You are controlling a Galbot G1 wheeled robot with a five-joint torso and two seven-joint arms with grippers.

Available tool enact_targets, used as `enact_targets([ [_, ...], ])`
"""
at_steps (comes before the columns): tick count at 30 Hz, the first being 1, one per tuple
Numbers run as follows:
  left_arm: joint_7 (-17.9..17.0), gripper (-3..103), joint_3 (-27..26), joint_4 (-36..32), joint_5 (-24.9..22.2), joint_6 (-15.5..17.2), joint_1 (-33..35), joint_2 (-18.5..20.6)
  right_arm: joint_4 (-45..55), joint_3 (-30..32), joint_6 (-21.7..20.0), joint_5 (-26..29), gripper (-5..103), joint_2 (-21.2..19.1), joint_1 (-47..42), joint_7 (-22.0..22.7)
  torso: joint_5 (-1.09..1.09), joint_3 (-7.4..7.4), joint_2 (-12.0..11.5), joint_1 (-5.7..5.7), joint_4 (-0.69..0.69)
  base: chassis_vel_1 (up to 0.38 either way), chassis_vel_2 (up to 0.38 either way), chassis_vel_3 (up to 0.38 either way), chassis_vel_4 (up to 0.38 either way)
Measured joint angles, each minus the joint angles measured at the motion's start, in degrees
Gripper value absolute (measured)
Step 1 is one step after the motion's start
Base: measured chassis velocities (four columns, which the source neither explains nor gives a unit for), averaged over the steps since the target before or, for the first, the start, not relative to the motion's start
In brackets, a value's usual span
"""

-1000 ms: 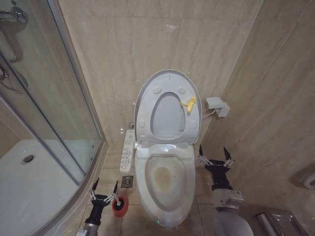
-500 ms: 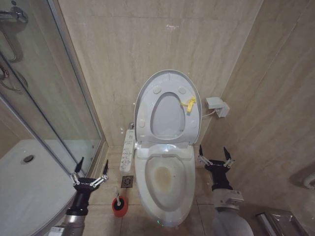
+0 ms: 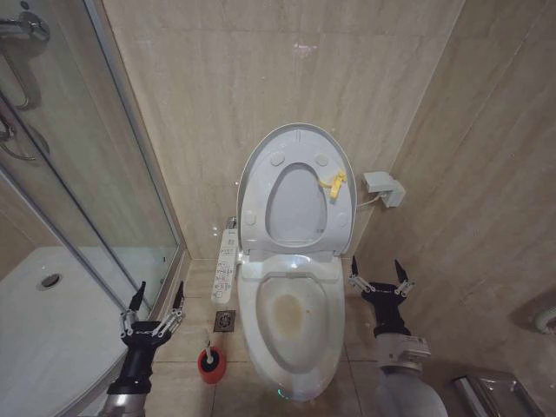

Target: Open the toilet lid, clean the toilet bowl with a toilet brush, close the toilet lid, and flush.

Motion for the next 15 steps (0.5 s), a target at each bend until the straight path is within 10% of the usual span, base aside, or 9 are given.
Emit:
enact_targets([
  [15,-6.18,100,5.62,0.80,7.90,4.31,-0.34,-0.49,0.00,0.00,0.00,0.00,100,0.00,0.00,0.00,0.00,0.00,0.00,0.00,0.00,0.000,0.000,0.000,0.000],
])
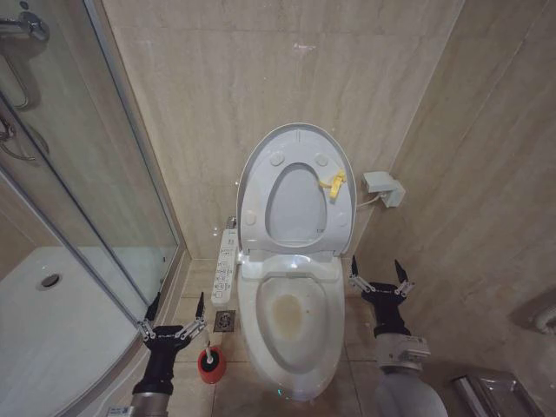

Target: Open the toilet lid, clean the toilet bowl with a toilet brush, close the toilet lid, and flush.

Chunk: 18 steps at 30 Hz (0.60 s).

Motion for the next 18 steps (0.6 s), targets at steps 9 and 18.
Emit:
enact_targets([
  [9,0.04,100,-2.73,0.69,0.46,-1.98,-0.03,0.71,0.00,0.00,0.00,0.00,100,0.00,0.00,0.00,0.00,0.00,0.00,0.00,0.00,0.000,0.000,0.000,0.000],
  [18,0.52,100,-3.22,1.37,0.38,-2.57,-0.52,0.81,0.00,0.01,0.00,0.00,100,0.00,0.00,0.00,0.00,0.00,0.00,0.00,0.00,0.000,0.000,0.000,0.000],
])
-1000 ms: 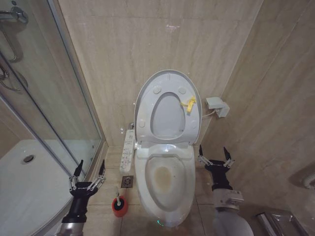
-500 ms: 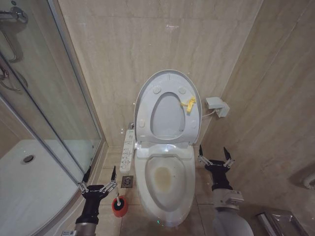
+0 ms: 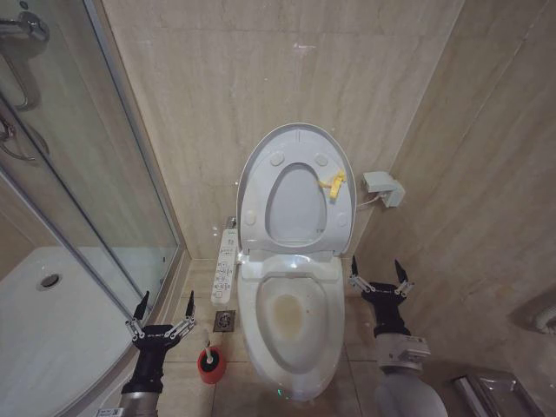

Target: Open the toilet lid, clean the toilet bowl with a toilet brush, close the toilet lid, and flush.

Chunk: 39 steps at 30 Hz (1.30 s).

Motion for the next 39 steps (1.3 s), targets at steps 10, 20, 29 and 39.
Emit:
enact_targets([
  [10,0.07,100,-0.02,0.05,-0.06,-0.03,0.01,-0.01,0.00,0.00,0.00,0.00,100,0.00,0.00,0.00,0.00,0.00,0.00,0.00,0.00,0.000,0.000,0.000,0.000],
  [20,0.11,100,-0.01,0.06,-0.09,-0.03,0.01,-0.01,0.00,0.00,0.00,0.00,100,0.00,0.00,0.00,0.00,0.00,0.00,0.00,0.00,0.000,0.000,0.000,0.000],
  [29,0.13,100,0.00,0.07,-0.10,-0.03,0.01,-0.01,0.00,0.00,0.00,0.00,100,0.00,0.00,0.00,0.00,0.00,0.00,0.00,0.00,0.000,0.000,0.000,0.000],
  [39,0.13,100,0.00,0.06,-0.11,-0.02,0.01,-0.02,0.86,1.38,0.60,0.02,100,0.08,-3.06,-0.22,0.00,0.00,0.00,0.00,0.02,0.000,0.000,0.000,0.000],
])
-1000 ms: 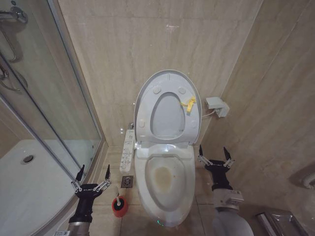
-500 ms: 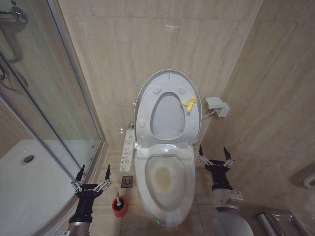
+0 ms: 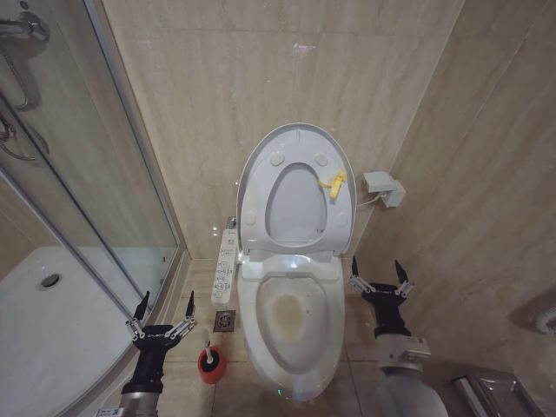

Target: Open the toilet lid, clean the toilet bowl with a toilet brush, close the toilet lid, and flush.

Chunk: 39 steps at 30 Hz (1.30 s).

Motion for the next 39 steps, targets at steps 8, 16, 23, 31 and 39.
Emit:
enact_targets([
  [8,0.01,100,0.01,0.00,0.00,0.00,0.00,0.00,3.79,5.83,2.85,0.43,100,0.47,-12.75,-1.34,0.00,0.00,0.00,-0.01,-0.02,0.000,0.000,0.000,0.000],
  [16,0.01,100,0.01,0.00,0.00,0.00,0.00,0.00,6.67,10.15,5.11,0.85,100,0.84,-22.20,-2.34,0.00,-0.01,0.00,-0.01,-0.02,0.000,0.000,0.000,0.000],
  [23,0.01,100,0.02,-0.01,-0.01,0.00,-0.01,0.00,1.62,6.19,9.51,0.73,100,3.45,-15.05,-8.03,-0.02,0.00,0.00,0.00,-0.03,0.000,0.000,0.000,0.000],
  [31,0.01,100,0.01,-0.01,-0.01,0.00,0.00,0.00,-3.94,4.67,12.73,-1.66,100,3.32,-7.25,-9.80,0.00,0.00,0.00,0.00,-0.01,0.000,0.000,0.000,0.000],
  [39,0.01,100,0.01,-0.01,0.00,0.00,0.00,0.00,-3.41,7.42,8.48,5.64,100,-2.19,-1.71,-9.21,0.00,0.00,0.00,0.00,-0.01,0.000,0.000,0.000,0.000],
])
